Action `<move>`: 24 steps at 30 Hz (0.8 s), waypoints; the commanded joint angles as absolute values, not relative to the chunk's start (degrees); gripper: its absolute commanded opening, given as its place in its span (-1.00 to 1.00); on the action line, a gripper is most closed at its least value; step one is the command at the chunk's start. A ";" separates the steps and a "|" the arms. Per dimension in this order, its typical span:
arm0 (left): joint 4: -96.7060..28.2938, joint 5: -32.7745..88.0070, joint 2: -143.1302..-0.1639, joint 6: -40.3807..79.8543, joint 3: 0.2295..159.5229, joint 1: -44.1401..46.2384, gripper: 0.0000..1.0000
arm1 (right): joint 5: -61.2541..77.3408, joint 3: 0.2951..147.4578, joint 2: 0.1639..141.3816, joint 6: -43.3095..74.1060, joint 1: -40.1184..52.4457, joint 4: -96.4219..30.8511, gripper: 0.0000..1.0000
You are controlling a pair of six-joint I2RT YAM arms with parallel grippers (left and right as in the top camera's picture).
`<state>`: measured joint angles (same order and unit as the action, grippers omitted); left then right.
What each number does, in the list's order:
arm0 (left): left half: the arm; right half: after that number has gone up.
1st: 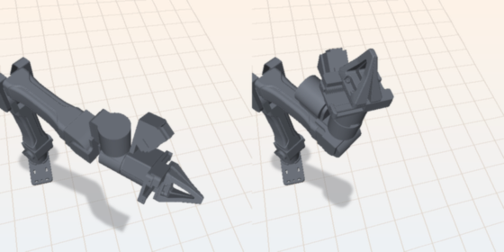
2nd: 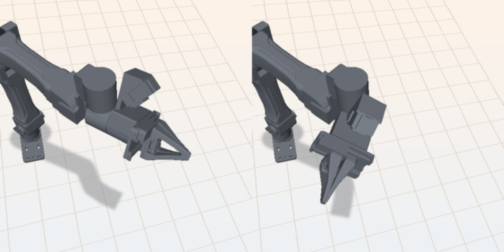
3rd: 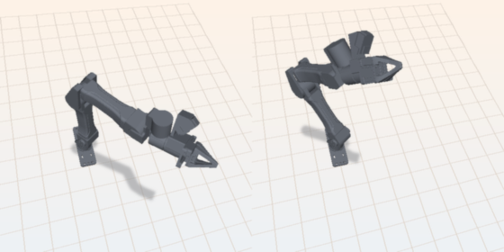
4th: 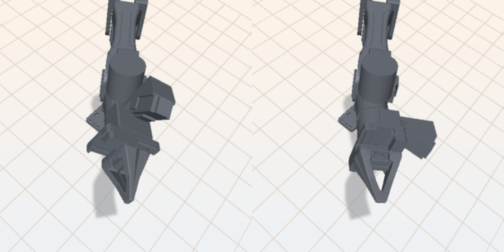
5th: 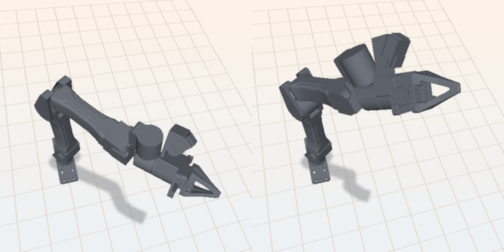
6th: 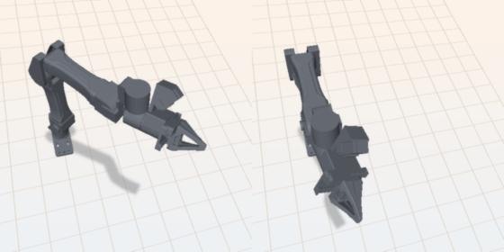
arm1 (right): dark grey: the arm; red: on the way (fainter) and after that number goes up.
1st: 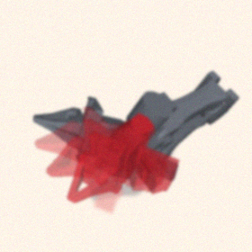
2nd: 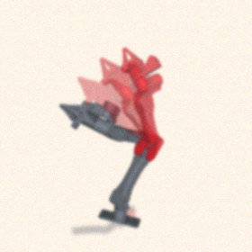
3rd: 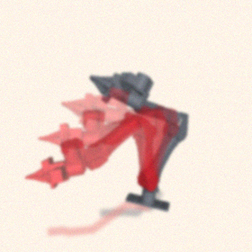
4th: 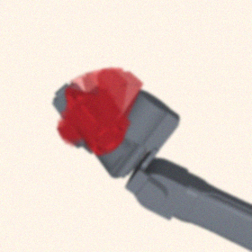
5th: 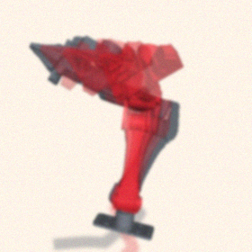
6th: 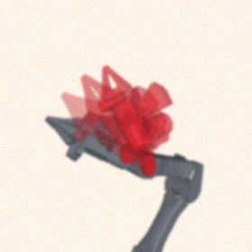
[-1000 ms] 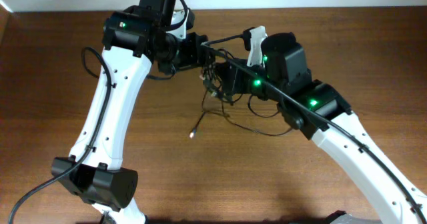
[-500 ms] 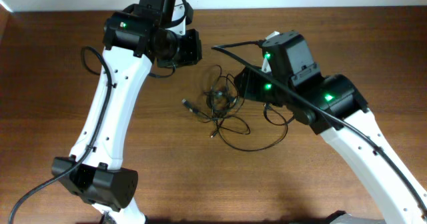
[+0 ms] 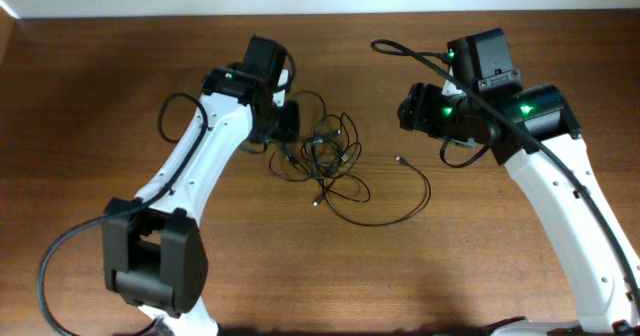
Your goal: Untangle cables
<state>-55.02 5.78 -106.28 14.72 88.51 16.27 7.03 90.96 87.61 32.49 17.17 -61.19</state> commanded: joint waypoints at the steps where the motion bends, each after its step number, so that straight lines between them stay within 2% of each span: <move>1: -45.30 6.20 -105.43 8.43 80.53 15.11 -0.57 | 7.27 91.39 87.50 31.68 17.12 -61.14 0.42; 5: -35.05 6.22 -105.65 8.45 72.97 15.11 -0.53 | 7.29 91.39 87.50 31.68 17.23 -61.17 0.42; 7: -34.30 6.24 -107.28 8.45 72.05 15.22 -0.35 | 7.29 91.39 87.50 31.68 17.23 -61.14 0.42; 8: -34.06 6.22 -108.97 8.45 72.05 15.22 -0.19 | 7.27 91.39 87.50 31.68 17.23 -61.14 0.42; 9: -33.52 6.22 -110.15 8.45 72.05 15.22 -0.15 | 7.27 91.39 87.50 31.68 17.23 -61.14 0.42; 13: -30.76 6.24 -112.29 8.51 72.05 15.22 -0.15 | 7.29 91.39 87.50 31.68 17.23 -61.14 0.42; 14: -30.30 6.24 -112.29 8.49 72.16 15.22 -0.19 | 7.29 91.39 87.50 31.68 17.23 -61.14 0.42; 15: -29.52 6.24 -112.29 8.54 72.27 15.22 -0.33 | 7.29 91.37 87.50 31.70 17.23 -61.14 0.42; 17: -29.67 6.37 -112.27 8.54 73.89 15.22 -0.77 | 7.31 91.37 87.53 31.68 17.23 -61.14 0.42; 19: -33.54 6.44 -112.27 8.69 78.67 15.22 -1.00 | 7.31 91.37 87.53 31.68 17.23 -61.19 0.42; 21: -38.46 6.70 -112.27 8.69 83.40 15.22 -1.00 | 7.40 91.35 87.53 31.68 17.28 -61.17 0.42; 24: -54.17 12.43 -112.20 8.62 99.04 15.22 -1.00 | 11.27 91.33 87.53 29.15 17.28 -60.66 0.42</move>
<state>-45.95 7.07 -112.42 8.78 88.09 15.29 7.64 90.96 87.61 32.14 17.19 -61.28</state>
